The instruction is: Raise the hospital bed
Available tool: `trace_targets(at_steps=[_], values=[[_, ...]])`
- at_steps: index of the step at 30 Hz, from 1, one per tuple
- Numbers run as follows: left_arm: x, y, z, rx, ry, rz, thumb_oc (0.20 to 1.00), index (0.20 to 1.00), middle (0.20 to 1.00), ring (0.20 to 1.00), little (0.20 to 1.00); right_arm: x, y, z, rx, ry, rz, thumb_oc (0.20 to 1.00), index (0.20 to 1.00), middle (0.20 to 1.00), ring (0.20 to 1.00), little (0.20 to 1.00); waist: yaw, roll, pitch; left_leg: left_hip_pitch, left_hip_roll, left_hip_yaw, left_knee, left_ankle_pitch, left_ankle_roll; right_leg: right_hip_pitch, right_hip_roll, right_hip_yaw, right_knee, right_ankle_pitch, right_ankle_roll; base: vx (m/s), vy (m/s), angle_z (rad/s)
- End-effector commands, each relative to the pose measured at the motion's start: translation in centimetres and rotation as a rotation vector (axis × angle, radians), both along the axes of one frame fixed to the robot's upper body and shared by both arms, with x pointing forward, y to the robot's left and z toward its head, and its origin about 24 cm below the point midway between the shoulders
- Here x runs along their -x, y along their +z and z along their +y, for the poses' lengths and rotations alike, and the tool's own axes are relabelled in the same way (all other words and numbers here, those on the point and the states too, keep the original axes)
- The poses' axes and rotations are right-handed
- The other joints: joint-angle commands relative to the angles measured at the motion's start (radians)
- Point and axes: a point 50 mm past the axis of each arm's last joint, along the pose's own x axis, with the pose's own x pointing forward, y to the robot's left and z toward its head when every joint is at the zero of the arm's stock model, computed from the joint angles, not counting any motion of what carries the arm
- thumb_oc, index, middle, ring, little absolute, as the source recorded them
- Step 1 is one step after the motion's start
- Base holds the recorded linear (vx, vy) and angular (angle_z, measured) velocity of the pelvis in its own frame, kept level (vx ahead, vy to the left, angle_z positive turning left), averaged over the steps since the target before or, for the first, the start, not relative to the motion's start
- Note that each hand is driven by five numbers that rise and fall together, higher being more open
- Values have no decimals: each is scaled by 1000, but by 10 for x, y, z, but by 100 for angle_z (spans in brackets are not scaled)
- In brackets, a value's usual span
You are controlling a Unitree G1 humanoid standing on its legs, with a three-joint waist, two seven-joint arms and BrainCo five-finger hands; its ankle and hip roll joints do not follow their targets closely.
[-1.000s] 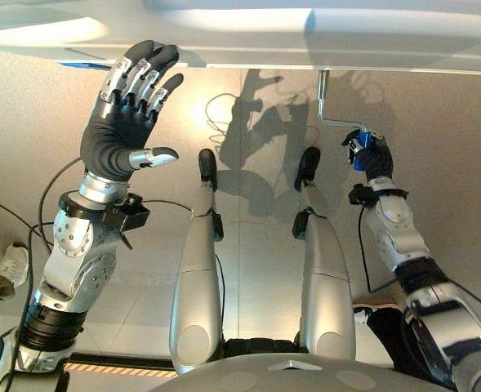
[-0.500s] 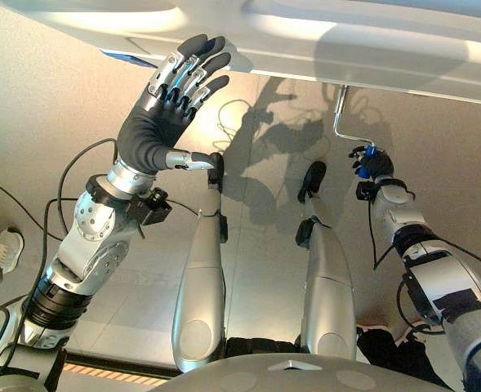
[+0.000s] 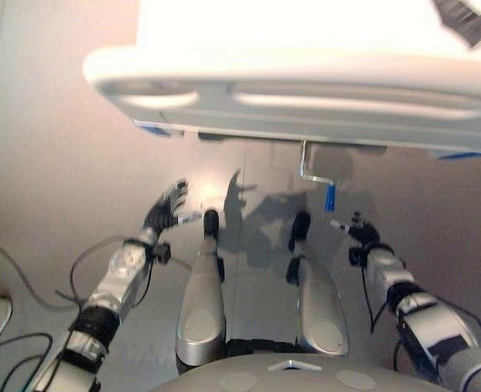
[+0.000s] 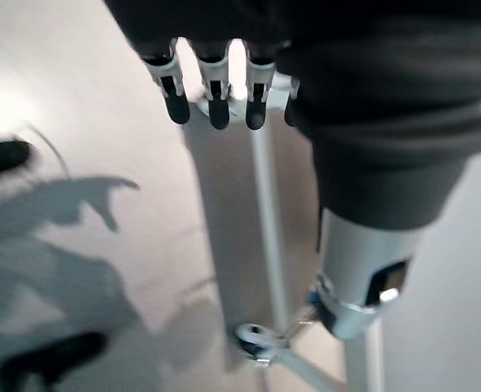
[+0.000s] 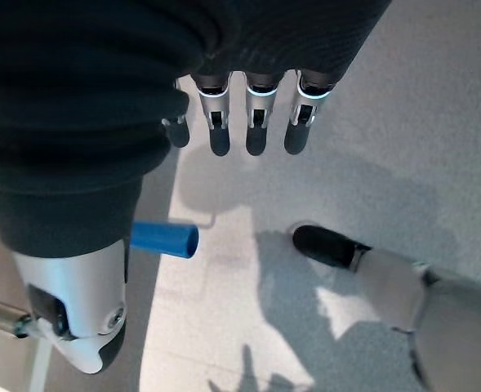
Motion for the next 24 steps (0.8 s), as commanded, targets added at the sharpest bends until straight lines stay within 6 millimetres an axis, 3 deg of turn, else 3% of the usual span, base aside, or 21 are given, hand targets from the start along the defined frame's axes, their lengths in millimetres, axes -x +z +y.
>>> trace_targets(at_steps=[1,4,5,13,24], values=[[13,-21,-2,-89,6,68,1000,1000,1000,1000,1000,26,-11,-14,76,-7,81,1000,1000,1000,1000,1000,-19,-6,-95,-7,2,-7,37,-6,8,41,0,-48,64,-80,61,113,-11,8],[28,-43,6,-127,80,174,1000,1000,1000,1000,1000,41,-22,-12,74,-10,133,1000,1000,1000,1000,1000,-30,-9,-138,30,6,-4,6,6,6,74,6,-53,44,-75,62,54,-10,4],[38,-54,11,-136,131,234,1000,1000,1000,1000,1000,53,-29,-8,70,-2,169,1000,1000,1000,1000,1000,-38,-15,-183,63,10,-1,-17,11,5,103,12,-58,28,-74,62,46,-13,-6],[84,-87,17,-123,276,429,1000,1000,1000,1000,1000,100,-51,-3,51,-22,303,1000,1000,1000,1000,1000,-54,-22,-318,184,20,6,-59,-2,7,221,29,-53,-35,-76,62,64,-10,-5],[99,-100,6,-113,291,520,1000,1000,1000,1000,1000,119,-63,15,-17,-25,375,1000,1000,1000,1000,1000,-57,-25,-406,289,25,22,-90,-27,12,321,35,-43,-70,-92,58,26,6,-1]])
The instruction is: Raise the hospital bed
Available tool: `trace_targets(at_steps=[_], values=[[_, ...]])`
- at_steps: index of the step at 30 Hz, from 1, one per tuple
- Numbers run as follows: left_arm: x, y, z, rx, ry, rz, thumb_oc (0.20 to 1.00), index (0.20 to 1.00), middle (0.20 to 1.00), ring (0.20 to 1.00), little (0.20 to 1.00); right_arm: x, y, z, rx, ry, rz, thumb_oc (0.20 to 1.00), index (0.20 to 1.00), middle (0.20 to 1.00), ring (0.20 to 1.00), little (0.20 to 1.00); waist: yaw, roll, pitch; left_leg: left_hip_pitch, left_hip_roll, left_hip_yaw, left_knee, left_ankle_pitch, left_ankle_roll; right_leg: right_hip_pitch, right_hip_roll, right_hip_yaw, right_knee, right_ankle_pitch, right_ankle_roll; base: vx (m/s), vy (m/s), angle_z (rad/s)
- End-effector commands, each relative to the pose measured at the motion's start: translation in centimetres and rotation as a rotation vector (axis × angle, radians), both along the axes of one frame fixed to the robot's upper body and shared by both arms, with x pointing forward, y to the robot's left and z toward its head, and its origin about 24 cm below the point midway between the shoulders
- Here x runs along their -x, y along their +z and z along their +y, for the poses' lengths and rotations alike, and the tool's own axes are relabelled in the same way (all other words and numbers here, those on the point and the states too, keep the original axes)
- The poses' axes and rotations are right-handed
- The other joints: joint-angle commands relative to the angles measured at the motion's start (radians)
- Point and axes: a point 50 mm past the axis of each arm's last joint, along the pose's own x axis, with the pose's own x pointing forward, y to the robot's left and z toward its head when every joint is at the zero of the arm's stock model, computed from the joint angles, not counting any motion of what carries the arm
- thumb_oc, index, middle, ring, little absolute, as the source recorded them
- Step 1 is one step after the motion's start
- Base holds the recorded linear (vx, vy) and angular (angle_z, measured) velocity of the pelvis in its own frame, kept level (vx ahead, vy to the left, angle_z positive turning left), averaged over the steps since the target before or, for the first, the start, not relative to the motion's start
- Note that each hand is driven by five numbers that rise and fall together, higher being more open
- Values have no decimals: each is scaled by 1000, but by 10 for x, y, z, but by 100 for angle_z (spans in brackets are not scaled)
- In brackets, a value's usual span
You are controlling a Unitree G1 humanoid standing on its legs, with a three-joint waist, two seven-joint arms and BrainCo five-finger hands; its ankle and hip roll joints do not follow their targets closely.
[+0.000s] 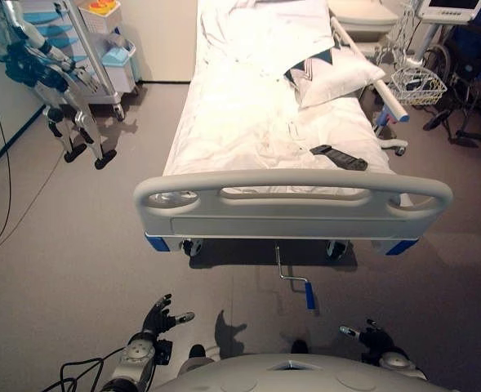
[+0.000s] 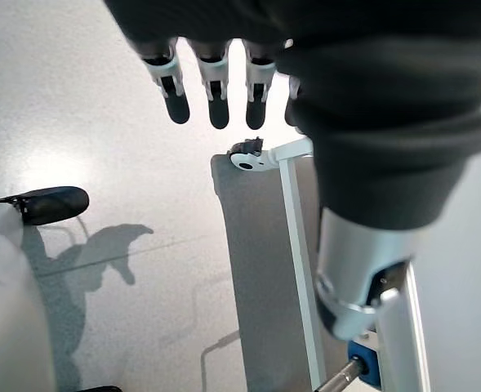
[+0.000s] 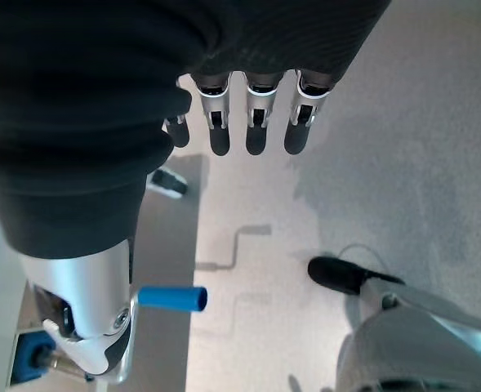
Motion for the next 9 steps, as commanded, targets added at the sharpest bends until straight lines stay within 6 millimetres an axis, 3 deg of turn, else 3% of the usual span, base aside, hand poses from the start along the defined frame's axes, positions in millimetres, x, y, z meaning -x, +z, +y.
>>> trace_targets(at_steps=[1,9], values=[[-23,7,7,-47,-6,-43,1000,1000,1000,1000,1000,-26,4,6,-14,14,-45,1000,1000,1000,1000,1000,-6,-33,46,40,-31,-2,23,-1,33,70,-23,-24,57,-70,69,0,0,0],[-18,4,0,-17,-2,-29,1000,1000,1000,1000,1000,-24,1,12,-38,3,-38,1000,1000,1000,1000,1000,1,-38,23,71,-30,-3,24,-15,37,102,-18,-20,46,-79,66,11,0,0]])
